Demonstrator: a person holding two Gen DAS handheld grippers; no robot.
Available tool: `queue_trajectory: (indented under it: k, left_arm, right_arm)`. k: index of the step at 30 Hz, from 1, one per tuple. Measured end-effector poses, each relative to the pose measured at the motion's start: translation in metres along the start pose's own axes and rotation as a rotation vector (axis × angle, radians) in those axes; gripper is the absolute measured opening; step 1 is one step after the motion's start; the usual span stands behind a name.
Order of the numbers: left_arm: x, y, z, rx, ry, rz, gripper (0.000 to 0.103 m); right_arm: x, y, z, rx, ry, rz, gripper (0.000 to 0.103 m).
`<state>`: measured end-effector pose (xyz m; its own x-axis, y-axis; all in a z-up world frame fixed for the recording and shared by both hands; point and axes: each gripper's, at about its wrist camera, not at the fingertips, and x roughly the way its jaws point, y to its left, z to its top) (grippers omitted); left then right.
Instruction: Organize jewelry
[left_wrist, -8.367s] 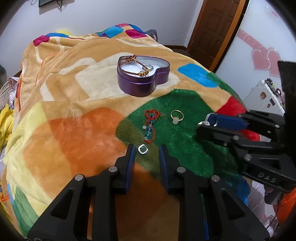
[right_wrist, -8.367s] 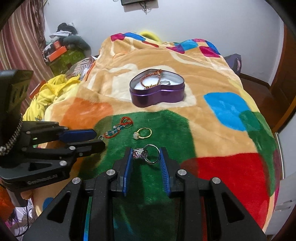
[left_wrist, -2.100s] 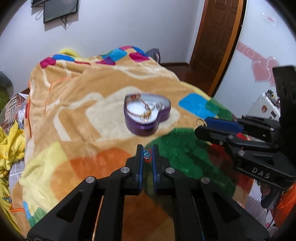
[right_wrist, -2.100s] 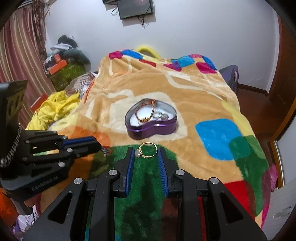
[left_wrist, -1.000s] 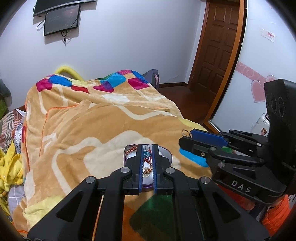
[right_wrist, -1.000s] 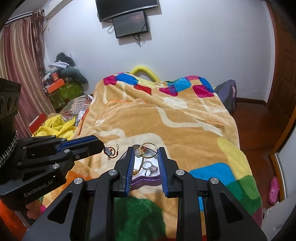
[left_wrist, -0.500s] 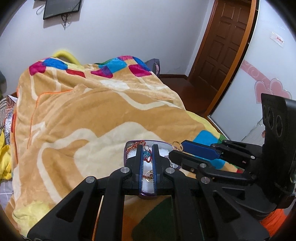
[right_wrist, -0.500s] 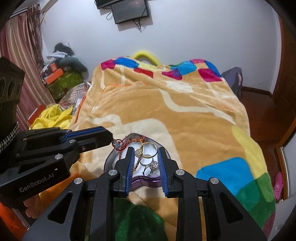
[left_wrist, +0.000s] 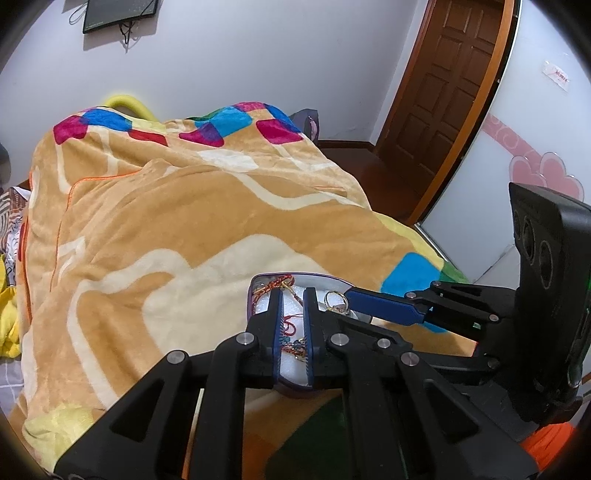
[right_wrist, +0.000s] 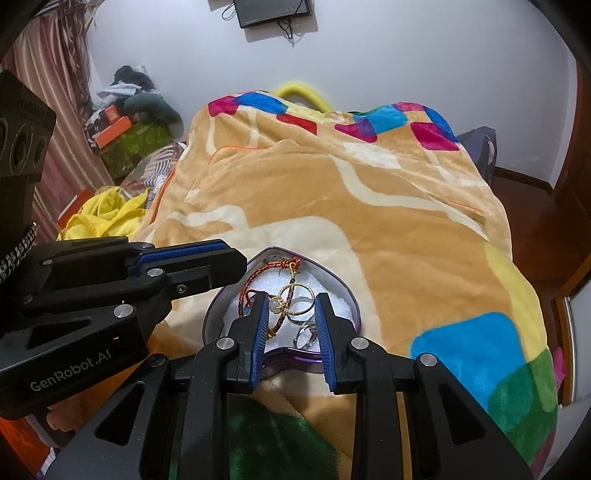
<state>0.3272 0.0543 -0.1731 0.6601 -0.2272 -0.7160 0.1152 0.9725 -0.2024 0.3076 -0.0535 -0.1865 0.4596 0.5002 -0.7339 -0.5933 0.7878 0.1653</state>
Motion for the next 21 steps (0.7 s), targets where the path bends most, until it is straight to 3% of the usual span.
queue_trajectory:
  k: [8,13,21]
  left_arm:
    - [-0.012,0.007,-0.004,-0.024,-0.009,0.021,0.022]
    - [-0.024,0.007,-0.003,-0.023,-0.025,0.041,0.032]
    - [-0.064,-0.004,0.001,-0.006,-0.091,0.053,0.033]
  right_arm:
    - [0.007,0.002,0.001,-0.015,0.037,-0.012,0.023]
    - [0.006,0.005,0.001,-0.015,0.05,-0.008,0.03]
    - [-0.023,0.013,0.006,-0.027,-0.002,-0.039,0.032]
